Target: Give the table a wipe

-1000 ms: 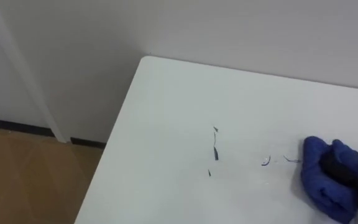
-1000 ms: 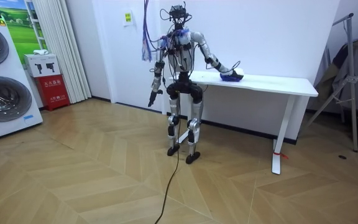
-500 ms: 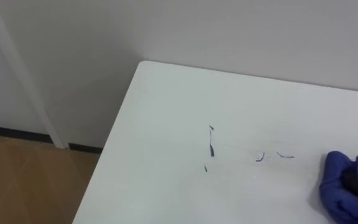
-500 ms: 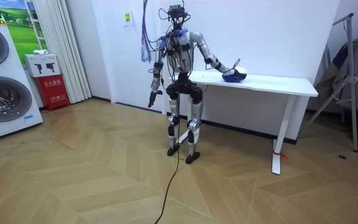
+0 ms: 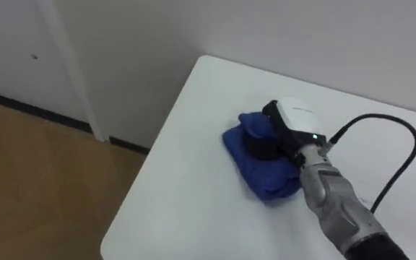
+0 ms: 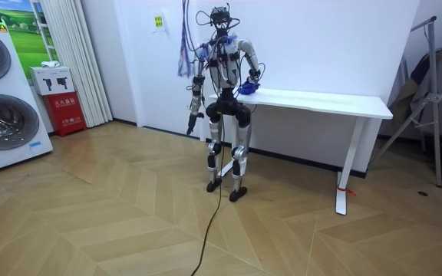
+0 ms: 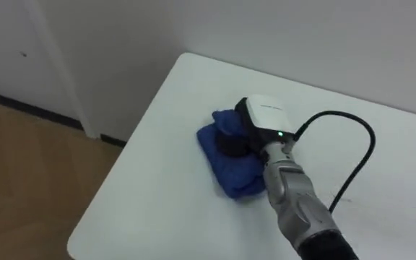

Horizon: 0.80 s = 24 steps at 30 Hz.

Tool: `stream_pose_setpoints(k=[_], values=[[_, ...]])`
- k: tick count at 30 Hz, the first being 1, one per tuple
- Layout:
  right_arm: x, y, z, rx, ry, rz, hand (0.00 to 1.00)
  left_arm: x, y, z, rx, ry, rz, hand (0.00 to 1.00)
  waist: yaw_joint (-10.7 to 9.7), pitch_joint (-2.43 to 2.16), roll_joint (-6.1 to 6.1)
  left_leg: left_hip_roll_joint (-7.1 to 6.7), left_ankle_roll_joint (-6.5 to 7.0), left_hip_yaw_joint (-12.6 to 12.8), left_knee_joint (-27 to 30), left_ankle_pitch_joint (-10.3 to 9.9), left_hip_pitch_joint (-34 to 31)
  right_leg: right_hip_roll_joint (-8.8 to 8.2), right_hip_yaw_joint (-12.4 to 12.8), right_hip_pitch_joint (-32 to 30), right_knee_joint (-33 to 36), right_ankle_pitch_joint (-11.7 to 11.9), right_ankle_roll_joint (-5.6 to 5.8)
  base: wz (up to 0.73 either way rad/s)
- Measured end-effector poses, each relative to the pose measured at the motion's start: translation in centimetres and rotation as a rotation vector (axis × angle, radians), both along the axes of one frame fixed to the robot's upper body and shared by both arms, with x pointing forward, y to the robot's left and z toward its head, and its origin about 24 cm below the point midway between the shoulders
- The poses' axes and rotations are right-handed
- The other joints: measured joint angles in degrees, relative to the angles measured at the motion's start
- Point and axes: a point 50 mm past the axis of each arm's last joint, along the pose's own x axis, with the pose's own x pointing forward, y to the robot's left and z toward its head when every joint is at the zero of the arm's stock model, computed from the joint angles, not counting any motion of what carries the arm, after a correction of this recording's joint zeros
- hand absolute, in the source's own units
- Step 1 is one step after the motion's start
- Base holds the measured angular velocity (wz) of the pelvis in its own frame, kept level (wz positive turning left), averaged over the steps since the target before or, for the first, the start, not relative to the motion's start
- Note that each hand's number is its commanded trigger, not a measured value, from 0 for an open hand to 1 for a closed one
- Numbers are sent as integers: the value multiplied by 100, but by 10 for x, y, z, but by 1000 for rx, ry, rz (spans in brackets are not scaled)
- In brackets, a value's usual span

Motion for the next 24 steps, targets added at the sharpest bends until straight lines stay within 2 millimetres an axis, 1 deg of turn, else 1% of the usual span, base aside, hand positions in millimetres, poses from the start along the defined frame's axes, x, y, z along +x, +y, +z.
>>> stream_pose_setpoints(k=[1, 2, 3, 4, 5, 6, 7, 8, 9, 10, 11, 12, 13, 14, 15, 16, 17, 18, 19, 21, 23, 24], values=[[0, -3, -1, 7, 7, -12, 100, -4, 0, 0, 0, 13, 6, 0, -25, -5, -7, 1, 2, -30, 4, 1, -13, -15, -34, -3, -1, -4, 7, 20], [-1, -9, -3, 41, 11, -39, 100, -10, 0, 0, 0, 28, 14, 0, -71, 16, 29, -19, 3, -52, 13, 2, -13, -40, -120, 17, 0, -9, 15, 22], [-4, -15, -6, 70, 19, -67, 100, -13, 1, 0, 2, 34, 19, 0, -167, 15, 73, -43, 3, -74, 34, 2, -7, -64, -185, 61, -7, -12, 19, 26], [-7, -17, -8, 83, 21, -80, 100, -13, 1, 1, 4, 31, 21, 0, -230, 10, 97, -52, 3, -88, 33, 2, -7, -68, -205, 79, -7, -12, 20, 35], [-15, -24, -15, 101, 28, -106, 100, -9, 3, 2, 8, 12, 22, 0, -326, 2, 124, -60, 3, -106, 31, 2, -3, -79, -247, 111, -2, -12, 21, 32], [-23, -31, -20, 118, 23, -130, 100, -8, 4, 2, 11, 4, 25, 0, -399, 0, 155, -63, 3, -71, 22, 2, 40, -89, -242, 159, 0, -13, 21, 21], [-28, -34, -23, 126, 23, -143, 100, -7, 5, 3, 14, -3, 33, 0, -413, -5, 182, -64, 3, -29, 12, 2, 70, -98, -233, 183, -2, -14, 24, 0], [-37, -41, -30, 141, 25, -177, 100, -6, 8, 4, 23, -17, 46, 0, -481, -31, 194, -80, 3, 18, 1, 2, 143, -110, -232, 263, -20, -23, 38, 0], [-49, -49, -37, 165, 28, -225, 100, -4, 11, 5, 34, -26, 60, 0, -602, -61, 196, -122, 3, 27, -9, 2, 205, -143, -241, 367, -67, -40, 66, 8], [-55, -55, -40, 176, 26, -256, 100, -4, 12, 5, 43, -30, 65, 0, -669, -91, 190, -149, 3, 60, -15, 1, 223, -167, -231, 397, -90, -60, 99, 11], [-67, -66, -44, 204, 17, -323, 100, -4, 13, 6, 58, -36, 65, 0, -741, -93, 207, -165, 4, 145, -57, 1, 298, -193, -193, 447, -87, -82, 135, -7], [-82, -76, -50, 231, 11, -401, 100, -6, 15, 7, 70, -38, 81, 0, -777, -106, 209, -179, 4, 205, -91, 1, 373, -217, -147, 485, -85, -101, 166, -18], [-89, -82, -52, 236, 7, -439, 100, -8, 17, 7, 79, -36, 92, 0, -807, -114, 198, -189, 4, 220, -96, 1, 401, -226, -125, 502, -86, -107, 175, -20], [-103, -94, -56, 249, -1, -517, 100, -12, 19, 8, 94, -31, 111, 0, -910, -122, 185, -210, 7, 252, -90, -1, 436, -247, -124, 543, -91, -114, 186, -7], [-115, -108, -59, 247, -14, -606, 100, -16, 21, 9, 103, -23, 126, 0, -1033, -140, 193, -212, 54, 285, -87, -29, 459, -248, -110, 567, -76, -115, 189, -4], [-121, -116, -61, 245, -20, -655, 100, -18, 22, 9, 106, -21, 133, 0, -1063, -158, 198, -208, 100, 289, -81, -58, 460, -243, -102, 568, -75, -122, 200, -8], [-130, -130, -63, 230, -24, -734, 100, -20, 23, 10, 111, -20, 141, 0, -1121, -178, 201, -197, 235, 300, -70, -141, 454, -229, -105, 569, -71, -150, 245, -16], [-140, -142, -66, 211, -16, -798, 100, -22, 25, 11, 124, -12, 130, 0, -1162, -203, 173, -209, 265, 291, -59, -162, 440, -240, -101, 573, -65, -163, 270, -14], [-145, -148, -67, 202, -11, -830, 100, -23, 26, 12, 131, -13, 124, 0, -1182, -209, 163, -210, 281, 288, -41, -178, 436, -241, -106, 580, -56, -159, 274, -7], [-162, -166, -68, 190, 3, -925, 100, -21, 30, 14, 154, -25, 120, 0, -1193, -215, 154, -220, 321, 283, 52, -214, 454, -251, -102, 624, -31, -145, 289, 0], [-167, -170, -69, 193, 10, -958, 100, -20, 30, 14, 160, -28, 121, 0, -1187, -215, 156, -220, 324, 288, 86, -215, 482, -255, -95, 642, 19, -143, 291, -2], [-165, -170, -70, 191, 12, -960, 100, -20, 30, 14, 157, -28, 123, 0, -1168, -214, 154, -219, 325, 309, 91, -214, 488, -256, -89, 643, 12, -141, 292, -6]])
